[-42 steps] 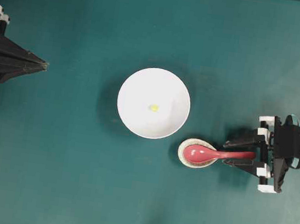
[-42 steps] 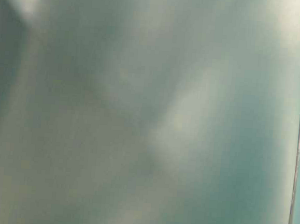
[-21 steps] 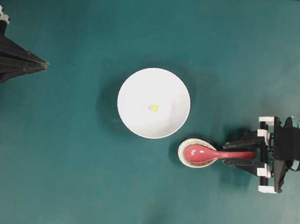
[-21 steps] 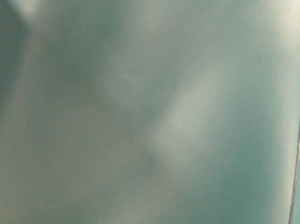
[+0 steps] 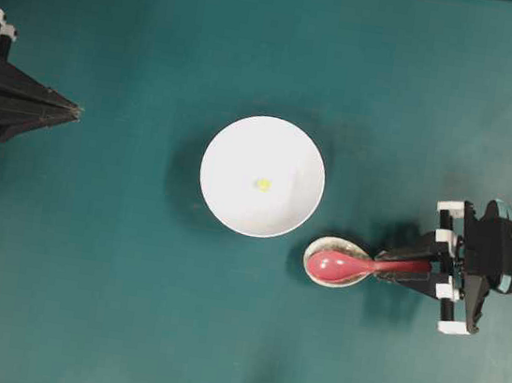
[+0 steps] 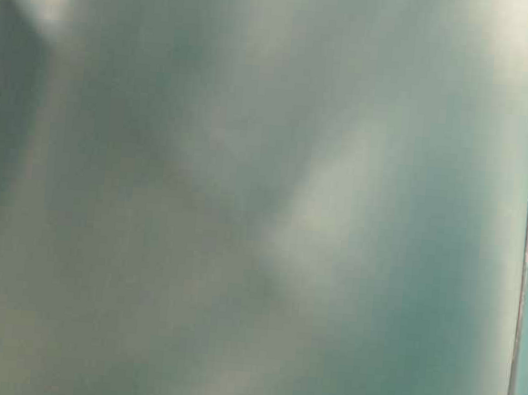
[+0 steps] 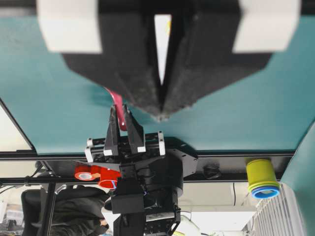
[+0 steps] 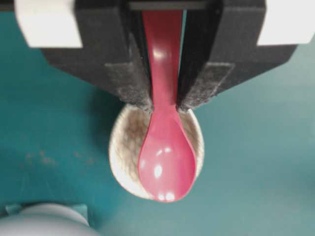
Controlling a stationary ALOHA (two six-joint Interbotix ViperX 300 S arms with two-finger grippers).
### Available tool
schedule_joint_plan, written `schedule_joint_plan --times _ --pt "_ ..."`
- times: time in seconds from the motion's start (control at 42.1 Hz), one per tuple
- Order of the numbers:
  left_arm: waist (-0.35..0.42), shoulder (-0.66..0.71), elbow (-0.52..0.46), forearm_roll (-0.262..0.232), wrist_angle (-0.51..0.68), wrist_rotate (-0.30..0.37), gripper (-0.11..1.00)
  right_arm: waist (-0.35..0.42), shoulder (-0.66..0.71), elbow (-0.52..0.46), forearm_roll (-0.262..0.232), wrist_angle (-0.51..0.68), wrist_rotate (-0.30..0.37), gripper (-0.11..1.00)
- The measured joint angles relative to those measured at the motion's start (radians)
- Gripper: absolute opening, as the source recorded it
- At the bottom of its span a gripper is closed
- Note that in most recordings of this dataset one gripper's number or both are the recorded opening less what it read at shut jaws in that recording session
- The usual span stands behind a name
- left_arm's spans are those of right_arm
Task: Scoop the yellow hexagonal prism block from the bowl with a spoon using the right arm.
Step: 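Close the right gripper on the red spoon handle, then lift the spoon out of the rest and carry it over the bowl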
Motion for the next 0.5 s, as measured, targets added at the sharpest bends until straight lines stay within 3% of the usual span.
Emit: schedule_joint_plan --times 0.238,0.499 --pt "0.0 0.0 0.0 0.002 0.0 0.002 0.0 -0.012 -0.15 -0.006 0.0 0.114 -0.005 0.24" --pt "0.0 0.011 0.0 0.005 0.0 0.002 0.0 -0.117 -0.311 -0.023 0.0 0.273 -0.025 0.24"
